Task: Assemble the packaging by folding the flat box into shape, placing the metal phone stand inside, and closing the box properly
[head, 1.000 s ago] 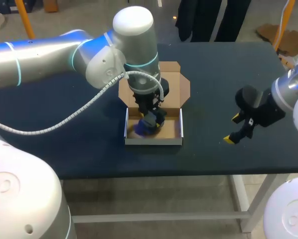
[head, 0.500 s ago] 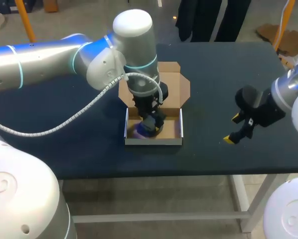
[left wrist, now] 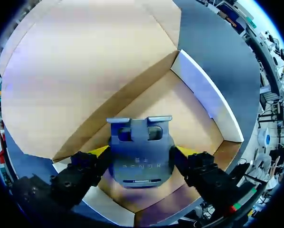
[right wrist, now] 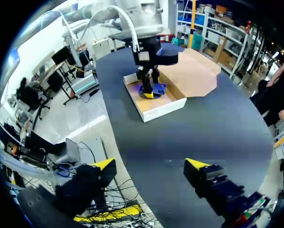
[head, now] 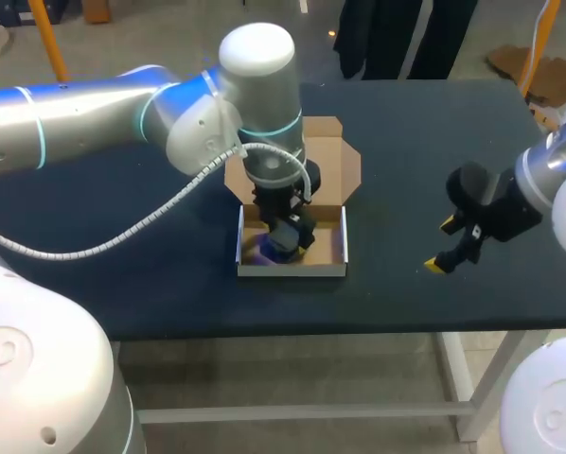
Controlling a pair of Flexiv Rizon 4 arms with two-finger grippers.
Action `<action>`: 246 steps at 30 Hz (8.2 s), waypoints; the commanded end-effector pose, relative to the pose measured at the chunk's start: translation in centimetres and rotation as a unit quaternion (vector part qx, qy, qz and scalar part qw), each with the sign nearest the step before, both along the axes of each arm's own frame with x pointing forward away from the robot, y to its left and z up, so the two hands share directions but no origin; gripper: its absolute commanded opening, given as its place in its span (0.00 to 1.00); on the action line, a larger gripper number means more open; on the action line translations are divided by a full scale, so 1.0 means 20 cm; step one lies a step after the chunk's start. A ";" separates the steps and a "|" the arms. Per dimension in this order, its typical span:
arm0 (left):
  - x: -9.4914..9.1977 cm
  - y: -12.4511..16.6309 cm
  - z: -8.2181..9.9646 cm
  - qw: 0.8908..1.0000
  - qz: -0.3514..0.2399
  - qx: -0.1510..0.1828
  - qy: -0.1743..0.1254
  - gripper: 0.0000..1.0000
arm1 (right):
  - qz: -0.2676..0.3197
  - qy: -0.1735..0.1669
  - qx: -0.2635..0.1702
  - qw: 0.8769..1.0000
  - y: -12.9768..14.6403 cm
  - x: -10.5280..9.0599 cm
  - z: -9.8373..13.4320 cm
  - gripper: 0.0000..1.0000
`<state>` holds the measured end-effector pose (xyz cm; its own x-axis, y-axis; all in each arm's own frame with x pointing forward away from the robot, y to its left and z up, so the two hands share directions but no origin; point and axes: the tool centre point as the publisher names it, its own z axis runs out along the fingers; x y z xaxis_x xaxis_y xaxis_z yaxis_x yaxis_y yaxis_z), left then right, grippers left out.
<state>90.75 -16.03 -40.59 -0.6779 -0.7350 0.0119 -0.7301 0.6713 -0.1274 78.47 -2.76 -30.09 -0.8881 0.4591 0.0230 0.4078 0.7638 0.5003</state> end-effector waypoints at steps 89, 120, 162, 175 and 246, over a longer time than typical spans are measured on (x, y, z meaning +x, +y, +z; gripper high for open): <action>-0.49 -0.04 0.05 0.931 0.362 0.020 0.038 1.00 | -0.002 -0.005 -0.001 1.000 0.00 -0.03 0.00 1.00; -0.65 0.06 0.38 0.936 0.348 -0.060 -0.007 1.00 | -0.002 -0.005 -0.001 1.000 0.00 -0.03 0.00 1.00; -0.63 0.58 0.79 0.971 0.147 -0.184 -0.037 1.00 | -0.002 -0.005 -0.001 1.000 0.00 -0.03 0.00 1.00; -0.42 0.66 0.73 0.967 0.051 -0.246 -0.053 1.00 | 0.048 0.034 -0.019 0.998 0.13 0.11 0.10 1.00; 0.39 0.66 0.39 0.913 -0.120 -0.383 -0.073 1.00 | 0.188 0.173 -0.060 0.965 0.56 0.71 0.47 0.85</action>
